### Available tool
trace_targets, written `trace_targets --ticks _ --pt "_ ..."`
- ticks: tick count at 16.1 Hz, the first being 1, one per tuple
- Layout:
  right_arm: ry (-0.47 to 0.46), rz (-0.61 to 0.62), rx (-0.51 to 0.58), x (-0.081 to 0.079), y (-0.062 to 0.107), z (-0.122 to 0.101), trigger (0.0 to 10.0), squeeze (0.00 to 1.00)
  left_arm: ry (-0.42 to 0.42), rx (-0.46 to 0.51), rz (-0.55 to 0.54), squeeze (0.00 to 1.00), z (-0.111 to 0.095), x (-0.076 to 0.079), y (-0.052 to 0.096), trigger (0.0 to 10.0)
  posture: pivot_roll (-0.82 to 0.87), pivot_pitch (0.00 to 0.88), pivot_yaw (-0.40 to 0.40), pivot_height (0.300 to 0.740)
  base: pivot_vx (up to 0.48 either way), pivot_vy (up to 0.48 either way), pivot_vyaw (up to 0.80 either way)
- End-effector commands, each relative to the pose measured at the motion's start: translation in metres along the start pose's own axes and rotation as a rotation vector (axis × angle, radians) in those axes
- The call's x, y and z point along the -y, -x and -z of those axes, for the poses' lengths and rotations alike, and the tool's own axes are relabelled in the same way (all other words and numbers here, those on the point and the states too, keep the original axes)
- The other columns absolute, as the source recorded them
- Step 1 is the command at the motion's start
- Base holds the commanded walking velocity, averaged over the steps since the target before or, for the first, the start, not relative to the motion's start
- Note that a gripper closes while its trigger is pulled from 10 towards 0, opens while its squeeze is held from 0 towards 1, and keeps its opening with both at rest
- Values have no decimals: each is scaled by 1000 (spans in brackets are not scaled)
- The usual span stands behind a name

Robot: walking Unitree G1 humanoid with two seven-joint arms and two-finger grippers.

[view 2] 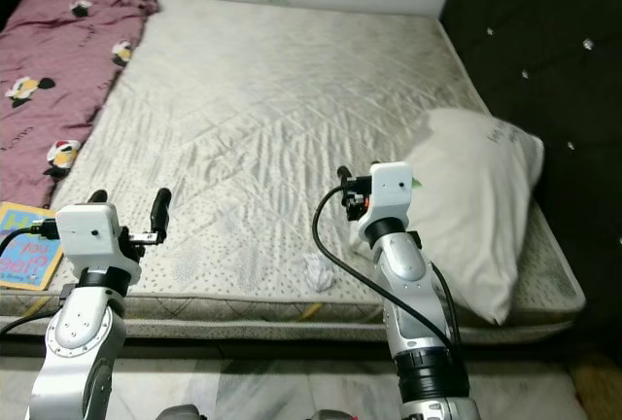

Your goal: Clean up the room

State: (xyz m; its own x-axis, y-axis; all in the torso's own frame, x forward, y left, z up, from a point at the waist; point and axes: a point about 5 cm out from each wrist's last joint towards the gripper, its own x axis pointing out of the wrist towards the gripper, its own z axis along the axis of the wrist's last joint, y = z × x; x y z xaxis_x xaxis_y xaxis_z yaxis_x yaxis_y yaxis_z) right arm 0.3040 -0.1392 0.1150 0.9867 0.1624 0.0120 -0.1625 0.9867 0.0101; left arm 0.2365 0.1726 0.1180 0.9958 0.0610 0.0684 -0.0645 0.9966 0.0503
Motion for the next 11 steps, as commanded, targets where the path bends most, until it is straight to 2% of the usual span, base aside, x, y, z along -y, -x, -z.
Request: trace_targets --ticks 1,5,9,11 --pt "8 6 -3 2 -1 1 10000 0 -7 2 0 0 0 0 0 10000 7 42 -76 740 262 0 0" --pt "5 12 -4 3 -1 1 10000 0 -4 0 5 0 0 1 0 10000 8 42 -76 740 61 0 0" --pt "1 20 -8 4 0 2 10000 0 -4 3 17 0 -1 2 1 10000 7 46 -74 740 289 0 0" --pt "-3 26 -15 5 0 3 10000 0 -1 -1 18 0 0 2 1 10000 7 51 -71 740 281 0 -534"
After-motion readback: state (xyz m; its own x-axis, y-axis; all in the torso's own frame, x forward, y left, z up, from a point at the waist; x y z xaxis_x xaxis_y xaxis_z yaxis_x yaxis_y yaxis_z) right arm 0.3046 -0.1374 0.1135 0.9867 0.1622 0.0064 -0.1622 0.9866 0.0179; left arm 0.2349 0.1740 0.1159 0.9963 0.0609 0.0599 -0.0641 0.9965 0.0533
